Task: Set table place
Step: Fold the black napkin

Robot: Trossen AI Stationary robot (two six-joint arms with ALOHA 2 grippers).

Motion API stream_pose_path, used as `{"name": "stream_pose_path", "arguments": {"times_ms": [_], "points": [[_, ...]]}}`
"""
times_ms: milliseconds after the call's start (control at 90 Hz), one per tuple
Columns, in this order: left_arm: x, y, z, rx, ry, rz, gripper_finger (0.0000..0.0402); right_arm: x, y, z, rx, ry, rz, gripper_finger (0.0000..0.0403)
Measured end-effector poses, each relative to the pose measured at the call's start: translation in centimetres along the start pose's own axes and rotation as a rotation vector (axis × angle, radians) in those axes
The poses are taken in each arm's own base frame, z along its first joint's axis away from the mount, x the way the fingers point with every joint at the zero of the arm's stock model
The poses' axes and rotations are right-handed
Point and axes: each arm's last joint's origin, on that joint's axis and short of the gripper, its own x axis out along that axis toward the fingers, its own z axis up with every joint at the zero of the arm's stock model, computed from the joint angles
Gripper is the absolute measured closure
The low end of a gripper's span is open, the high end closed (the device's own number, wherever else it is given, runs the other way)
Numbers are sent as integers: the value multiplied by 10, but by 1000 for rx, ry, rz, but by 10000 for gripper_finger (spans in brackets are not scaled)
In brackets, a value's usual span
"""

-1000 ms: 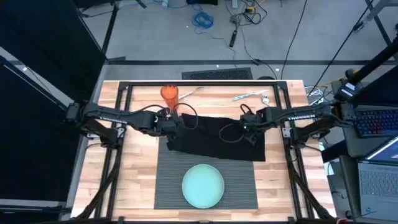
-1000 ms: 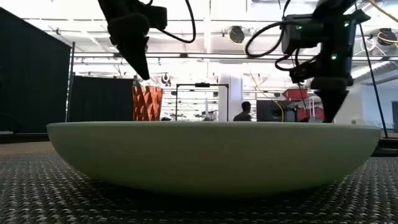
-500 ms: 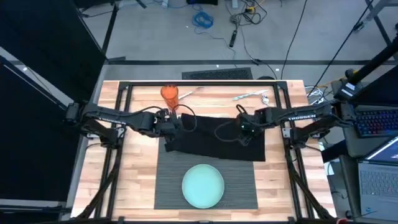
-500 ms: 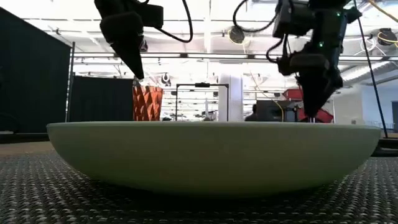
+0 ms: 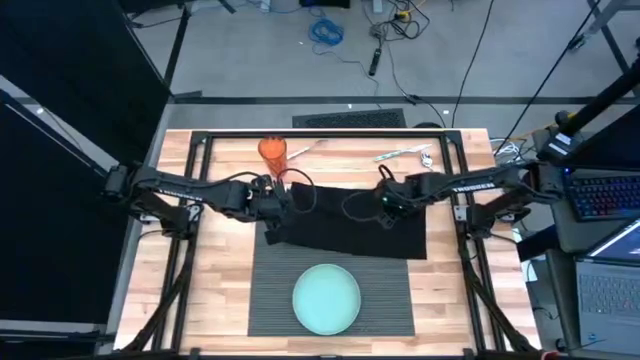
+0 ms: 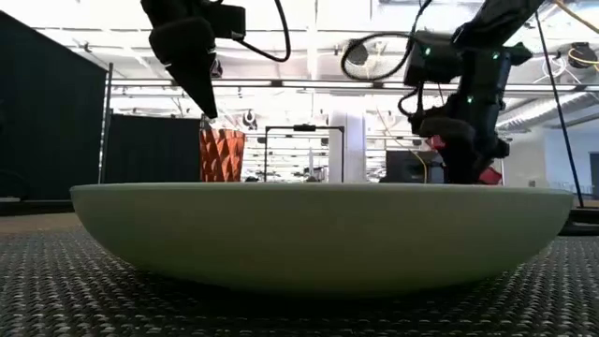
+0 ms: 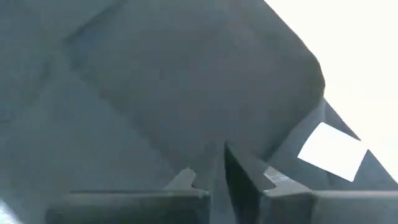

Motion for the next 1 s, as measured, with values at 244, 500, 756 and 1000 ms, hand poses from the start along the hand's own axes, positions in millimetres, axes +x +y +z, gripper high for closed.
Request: {"name": "stream_pose_path", "arguments": {"times_ms": [244, 500, 756, 1000], "points": [[-1, -2, -1, 5, -1, -3, 251, 13, -5, 2, 9, 35, -61, 402], [-1, -3, -1, 7, -1, -4, 251, 12, -17, 0, 26, 88, -153, 403], [-1, -3, -1, 7, -1, -4, 251, 3, -26, 0, 56, 71, -348, 403], [-1, -3, -1, 9, 1, -4, 251, -27, -2, 11, 29, 36, -219, 403]]}}
